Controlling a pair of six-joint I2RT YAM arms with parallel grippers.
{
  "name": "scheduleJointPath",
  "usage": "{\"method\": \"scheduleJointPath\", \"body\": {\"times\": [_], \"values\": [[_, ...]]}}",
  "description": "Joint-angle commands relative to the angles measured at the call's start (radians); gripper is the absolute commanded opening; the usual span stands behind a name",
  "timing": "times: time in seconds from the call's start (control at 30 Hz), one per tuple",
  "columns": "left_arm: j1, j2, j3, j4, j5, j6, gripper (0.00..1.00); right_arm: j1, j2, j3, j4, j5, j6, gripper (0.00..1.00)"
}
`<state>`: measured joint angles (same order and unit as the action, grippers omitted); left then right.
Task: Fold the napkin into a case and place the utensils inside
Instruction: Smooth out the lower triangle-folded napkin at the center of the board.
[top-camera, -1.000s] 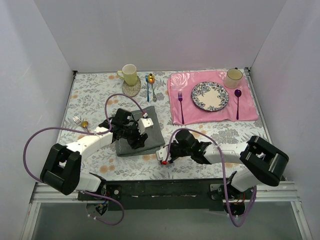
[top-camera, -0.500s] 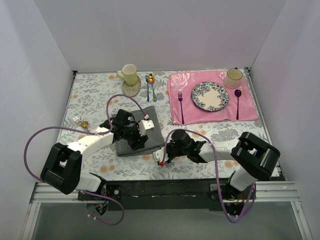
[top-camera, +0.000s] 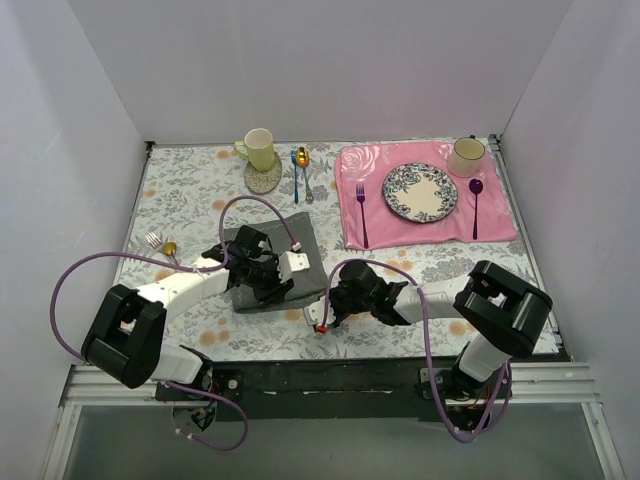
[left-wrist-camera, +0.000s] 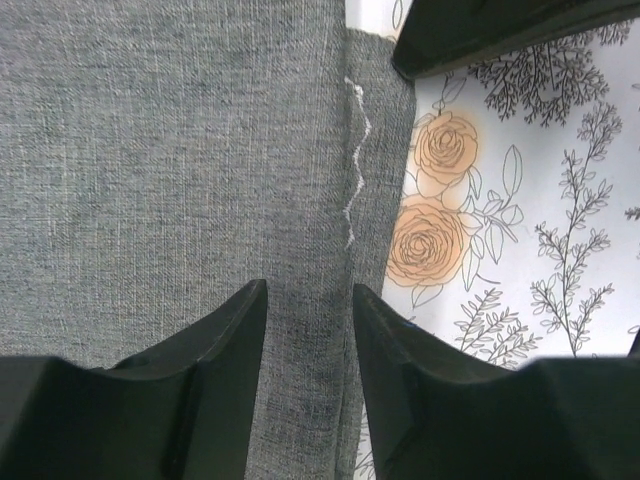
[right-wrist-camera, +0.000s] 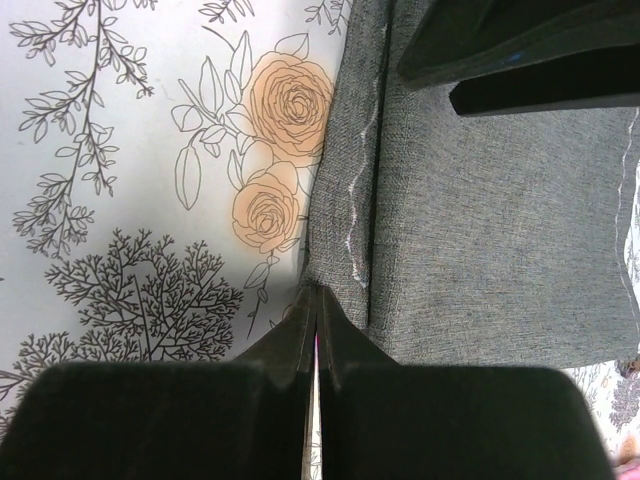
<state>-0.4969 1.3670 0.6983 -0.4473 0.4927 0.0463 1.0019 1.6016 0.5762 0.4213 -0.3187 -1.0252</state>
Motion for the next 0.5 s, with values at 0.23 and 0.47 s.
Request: {"method": "scheduleJointPath", "body": {"times": [0.23,0.47], "values": [[-0.006,-0.058,-0.008,-0.083,-0.04,0.07,0.04,0.004,0.012,0.024,-0.038,0.023,-0.018,0.01],[-0.005,-0.109,-0.013,-0.11,-0.046,0.075,0.0,0.003,0.003,0.022,-0.045,0.023,-0.019,0.01]]}}
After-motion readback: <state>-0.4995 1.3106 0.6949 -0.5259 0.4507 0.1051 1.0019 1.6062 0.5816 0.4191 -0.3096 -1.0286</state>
